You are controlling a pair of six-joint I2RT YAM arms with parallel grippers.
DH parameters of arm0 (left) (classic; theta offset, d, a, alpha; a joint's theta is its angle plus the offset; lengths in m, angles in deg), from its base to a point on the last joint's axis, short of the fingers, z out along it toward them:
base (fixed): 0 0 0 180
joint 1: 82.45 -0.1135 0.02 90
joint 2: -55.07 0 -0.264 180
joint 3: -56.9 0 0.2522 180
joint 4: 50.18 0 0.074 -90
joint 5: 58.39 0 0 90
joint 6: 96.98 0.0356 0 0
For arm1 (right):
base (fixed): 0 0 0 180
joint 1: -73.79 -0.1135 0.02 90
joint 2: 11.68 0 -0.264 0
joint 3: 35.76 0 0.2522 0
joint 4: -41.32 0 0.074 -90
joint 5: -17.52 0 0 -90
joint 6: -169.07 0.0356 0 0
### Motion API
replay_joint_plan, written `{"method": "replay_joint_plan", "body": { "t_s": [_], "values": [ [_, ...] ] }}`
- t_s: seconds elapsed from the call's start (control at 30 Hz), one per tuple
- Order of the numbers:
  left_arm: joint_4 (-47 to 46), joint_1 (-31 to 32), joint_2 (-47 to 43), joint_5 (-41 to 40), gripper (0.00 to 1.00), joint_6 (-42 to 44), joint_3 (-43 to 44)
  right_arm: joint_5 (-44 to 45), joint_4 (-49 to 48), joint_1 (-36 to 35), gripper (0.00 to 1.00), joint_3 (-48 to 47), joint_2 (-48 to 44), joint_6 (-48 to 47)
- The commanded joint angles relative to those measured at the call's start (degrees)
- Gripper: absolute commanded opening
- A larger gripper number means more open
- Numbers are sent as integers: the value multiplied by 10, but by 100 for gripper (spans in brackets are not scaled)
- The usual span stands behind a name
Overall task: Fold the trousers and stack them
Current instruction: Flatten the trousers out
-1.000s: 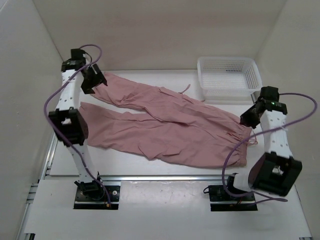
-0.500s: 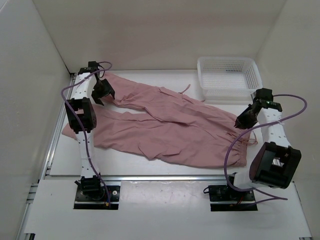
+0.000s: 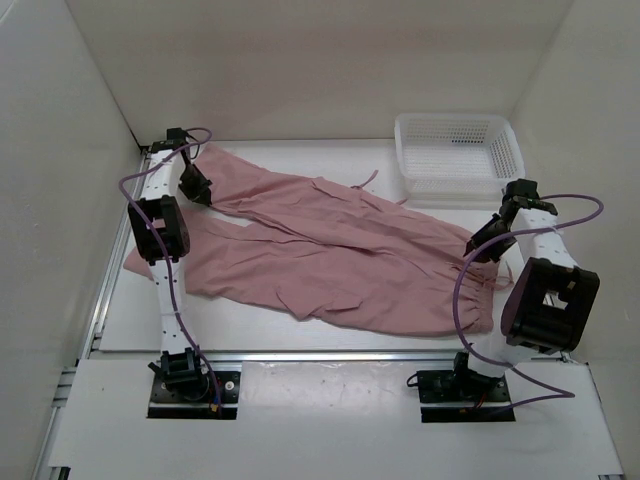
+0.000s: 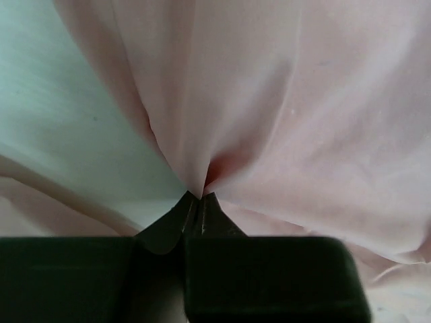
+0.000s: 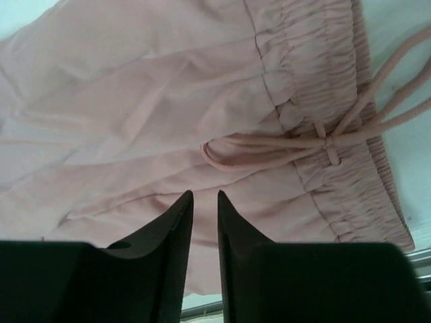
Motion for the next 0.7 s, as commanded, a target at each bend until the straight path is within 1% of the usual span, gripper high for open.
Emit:
{"method": "replay_joint_plan", "body": {
  "t_s": [0.0,0.07,0.1,0.13,0.23,0.33,0.43,0.47,0.53,0.57,0.63,0.67],
  "values": [
    [-6,3,-19,6,10,-2,-2,-23,-25,7,27,-30,19,18],
    [-6,-8,-41,6,10,-2,-22,-29,-33,7,29,-42,40,23],
    [-6,-8,-55,6,10,-2,-51,-29,-40,7,29,-54,48,29],
    [-21,-15,-84,6,10,-2,-68,-29,-50,2,29,-59,70,29],
    [-32,-32,-134,6,10,-2,-125,-31,-61,-13,29,-80,127,29],
    [-32,-50,-169,-26,10,-2,-185,-12,-61,-20,29,-90,175,29],
    [-45,-74,-221,-49,10,11,-261,2,-56,-20,29,-68,180,29],
    [-45,-81,-247,-57,10,11,-281,11,-56,-20,29,-57,171,29],
    [-54,-98,-268,-68,10,24,-325,27,-56,-20,30,-27,150,35],
    [-54,-104,-285,-68,10,24,-335,51,-44,-20,30,-19,143,42],
    [-54,-112,-291,-74,10,31,-348,73,-38,-20,30,4,122,62],
    [-54,-118,-299,-74,28,37,-355,79,-38,-20,32,10,106,62]
  ]
}}
